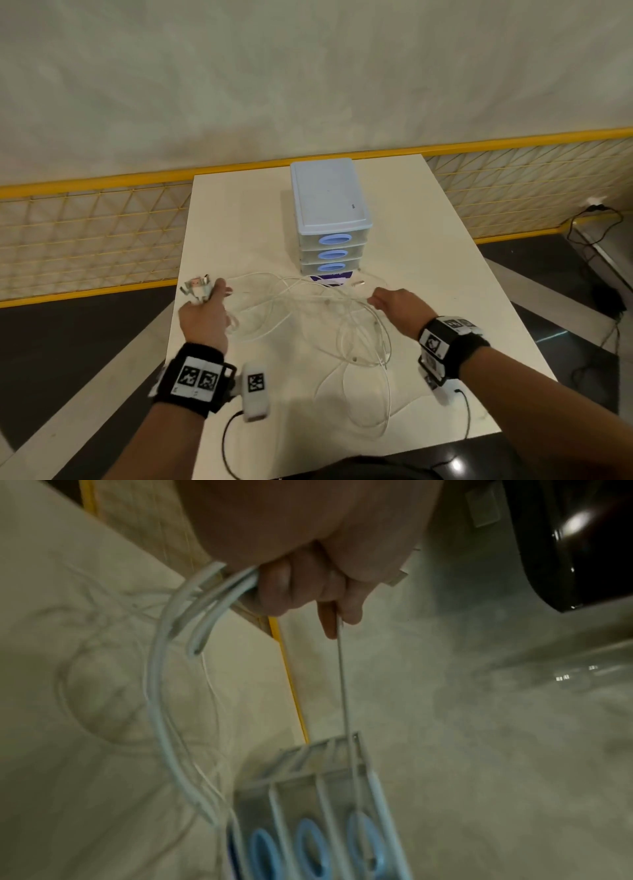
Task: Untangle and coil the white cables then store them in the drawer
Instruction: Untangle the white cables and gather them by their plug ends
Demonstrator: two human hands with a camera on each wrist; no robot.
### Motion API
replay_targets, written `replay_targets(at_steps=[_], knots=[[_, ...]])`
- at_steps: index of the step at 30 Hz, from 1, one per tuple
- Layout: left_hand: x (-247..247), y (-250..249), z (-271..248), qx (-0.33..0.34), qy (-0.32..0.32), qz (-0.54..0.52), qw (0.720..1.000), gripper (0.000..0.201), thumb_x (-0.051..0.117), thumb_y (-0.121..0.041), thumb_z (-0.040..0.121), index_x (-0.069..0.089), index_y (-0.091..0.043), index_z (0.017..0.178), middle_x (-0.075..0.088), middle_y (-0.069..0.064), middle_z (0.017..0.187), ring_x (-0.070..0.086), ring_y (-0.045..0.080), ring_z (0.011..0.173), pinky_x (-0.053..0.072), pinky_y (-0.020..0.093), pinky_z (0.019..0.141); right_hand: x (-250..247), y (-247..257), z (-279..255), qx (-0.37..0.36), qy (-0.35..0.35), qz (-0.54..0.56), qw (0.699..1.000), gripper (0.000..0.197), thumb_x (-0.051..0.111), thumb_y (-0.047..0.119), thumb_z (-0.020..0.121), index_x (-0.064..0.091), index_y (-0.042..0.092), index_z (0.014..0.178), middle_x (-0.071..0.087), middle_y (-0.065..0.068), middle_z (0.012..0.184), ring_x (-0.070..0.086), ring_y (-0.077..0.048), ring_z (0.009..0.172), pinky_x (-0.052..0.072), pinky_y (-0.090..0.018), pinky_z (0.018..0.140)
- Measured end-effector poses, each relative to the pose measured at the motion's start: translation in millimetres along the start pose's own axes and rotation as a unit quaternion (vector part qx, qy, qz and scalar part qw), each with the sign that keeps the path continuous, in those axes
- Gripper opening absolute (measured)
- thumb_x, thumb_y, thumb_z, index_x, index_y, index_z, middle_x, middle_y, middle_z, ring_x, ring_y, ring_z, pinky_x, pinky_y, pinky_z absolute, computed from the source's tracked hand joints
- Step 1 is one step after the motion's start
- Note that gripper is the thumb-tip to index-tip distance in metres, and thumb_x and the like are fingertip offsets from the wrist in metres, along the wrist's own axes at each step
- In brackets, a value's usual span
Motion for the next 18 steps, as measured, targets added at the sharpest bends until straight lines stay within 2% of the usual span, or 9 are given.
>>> replay_targets(at_steps=[3, 6, 8, 10, 13, 15, 18], knots=[[-9.5, 9.2, 8.3, 0.01, 0.008, -0.019, 1.0, 0.02, 0.07, -0.024, 0.084, 0.065, -0.013, 0.069, 0.042, -0.011, 0.033, 0.031, 0.007, 0.032, 0.027, 0.016, 0.037, -6.0, -22.5, 2.7, 0.033, -0.019, -0.012, 0.999, 0.036, 0.035, 0.035, 0.099, 0.052, 0.005, 0.107, 0.065, -0.025, 0.099, 0.06, -0.041, 0.091, 0.037, -0.036, 0.069], [-0.7, 32.6, 7.2, -0.055, 0.052, -0.051, 0.996, 0.021, 0.071, -0.026, 0.083, 0.062, -0.011, 0.072, 0.033, -0.01, 0.035, 0.026, 0.008, 0.036, 0.023, 0.016, 0.034, -8.9, -10.7, 4.9, 0.032, -0.067, 0.006, 0.997, 0.035, 0.034, 0.032, 0.1, 0.051, 0.002, 0.105, 0.065, -0.027, 0.092, 0.06, -0.043, 0.085, 0.032, -0.033, 0.063], [6.9, 46.2, 2.1, -0.101, 0.081, -0.03, 0.991, 0.027, 0.074, -0.03, 0.079, 0.056, -0.01, 0.076, 0.03, -0.01, 0.036, 0.025, 0.007, 0.032, 0.022, 0.018, 0.033, -11.6, 5.8, 3.5, 0.02, -0.097, 0.009, 0.995, 0.035, 0.035, 0.032, 0.099, 0.051, 0.001, 0.104, 0.065, -0.028, 0.091, 0.059, -0.044, 0.083, 0.03, -0.033, 0.061], [14.5, 56.1, -6.8, -0.118, 0.113, -0.004, 0.987, 0.03, 0.076, -0.031, 0.077, 0.056, -0.009, 0.08, 0.028, -0.009, 0.036, 0.023, 0.007, 0.031, 0.022, 0.017, 0.033, -11.8, 27.0, 0.0, -0.005, -0.121, 0.012, 0.993, 0.034, 0.036, 0.032, 0.099, 0.052, 0.002, 0.103, 0.066, -0.027, 0.09, 0.06, -0.044, 0.082, 0.031, -0.034, 0.061], [33.0, 63.8, -30.8, -0.119, 0.179, 0.017, 0.977, 0.031, 0.073, -0.032, 0.079, 0.066, -0.002, 0.084, 0.022, -0.009, 0.038, 0.019, 0.007, 0.032, 0.019, 0.017, 0.035, -0.5, 64.7, -8.5, -0.062, -0.108, 0.021, 0.992, 0.034, 0.037, 0.034, 0.099, 0.053, 0.005, 0.101, 0.067, -0.024, 0.091, 0.062, -0.042, 0.083, 0.041, -0.04, 0.066], [48.2, 65.3, -49.1, -0.116, 0.216, 0.02, 0.969, 0.028, 0.073, -0.029, 0.08, 0.068, -0.001, 0.083, 0.023, -0.008, 0.04, 0.019, 0.007, 0.032, 0.018, 0.017, 0.036, 12.9, 86.6, -14.1, -0.097, -0.076, 0.004, 0.992, 0.034, 0.036, 0.036, 0.099, 0.053, 0.006, 0.102, 0.067, -0.022, 0.095, 0.062, -0.042, 0.086, 0.043, -0.042, 0.071], [62.5, 66.0, -66.9, -0.11, 0.231, 0.025, 0.966, 0.025, 0.072, -0.019, 0.082, 0.057, -0.009, 0.065, 0.029, -0.006, 0.039, 0.023, 0.007, 0.033, 0.019, 0.017, 0.036, 31.7, 107.3, -19.8, -0.132, -0.041, -0.029, 0.99, 0.035, 0.032, 0.037, 0.1, 0.051, 0.01, 0.112, 0.067, -0.018, 0.099, 0.062, -0.041, 0.088, 0.041, -0.039, 0.066]])
Point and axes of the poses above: each hand's wrist, its own z-axis towards the middle knuckle, its own x-axis out of the palm, y = z × x, the point moved 5 cm from there along z, towards the middle knuckle
